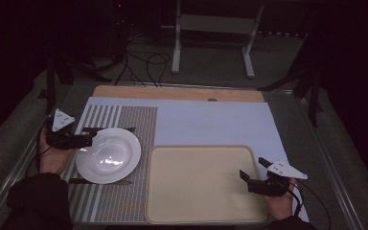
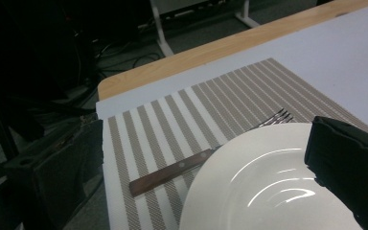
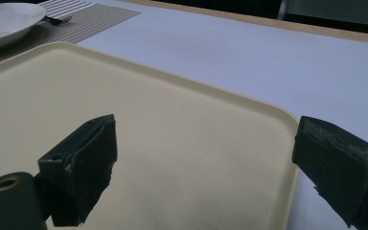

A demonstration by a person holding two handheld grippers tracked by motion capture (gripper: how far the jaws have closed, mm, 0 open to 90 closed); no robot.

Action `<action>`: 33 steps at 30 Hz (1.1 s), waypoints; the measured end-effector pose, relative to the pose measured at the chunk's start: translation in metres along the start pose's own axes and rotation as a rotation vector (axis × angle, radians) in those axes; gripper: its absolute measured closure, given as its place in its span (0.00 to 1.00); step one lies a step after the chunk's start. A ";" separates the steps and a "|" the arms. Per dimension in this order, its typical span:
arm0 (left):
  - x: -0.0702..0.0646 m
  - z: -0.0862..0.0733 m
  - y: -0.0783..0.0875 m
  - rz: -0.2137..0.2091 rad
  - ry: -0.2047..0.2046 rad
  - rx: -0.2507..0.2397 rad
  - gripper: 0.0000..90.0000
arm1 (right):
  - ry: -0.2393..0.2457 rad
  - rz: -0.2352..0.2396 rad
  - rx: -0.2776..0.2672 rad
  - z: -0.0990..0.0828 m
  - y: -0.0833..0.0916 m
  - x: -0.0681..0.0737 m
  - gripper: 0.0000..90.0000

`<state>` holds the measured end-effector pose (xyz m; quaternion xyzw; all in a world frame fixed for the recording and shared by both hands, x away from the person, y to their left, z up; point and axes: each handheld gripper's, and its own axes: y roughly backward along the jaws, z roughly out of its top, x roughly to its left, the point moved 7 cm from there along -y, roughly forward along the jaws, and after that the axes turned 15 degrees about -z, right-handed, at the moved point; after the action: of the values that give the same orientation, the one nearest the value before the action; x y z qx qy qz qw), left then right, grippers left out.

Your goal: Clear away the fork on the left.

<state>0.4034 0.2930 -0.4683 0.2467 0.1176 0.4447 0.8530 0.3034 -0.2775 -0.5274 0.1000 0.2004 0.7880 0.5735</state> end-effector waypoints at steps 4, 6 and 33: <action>0.006 0.000 -0.004 -0.005 0.004 0.017 0.00 | 0.002 -0.003 0.004 0.000 0.000 0.000 0.09; 0.009 0.000 -0.007 -0.003 0.007 0.027 0.00 | 0.000 -0.003 0.004 -0.001 -0.001 0.000 0.09; 0.065 -0.034 -0.073 -0.066 0.140 0.284 0.04 | -0.007 -0.012 0.047 -0.009 -0.009 -0.002 0.09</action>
<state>0.4778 0.3212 -0.5345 0.3291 0.2465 0.4116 0.8133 0.3080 -0.2795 -0.5393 0.1153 0.2175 0.7793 0.5763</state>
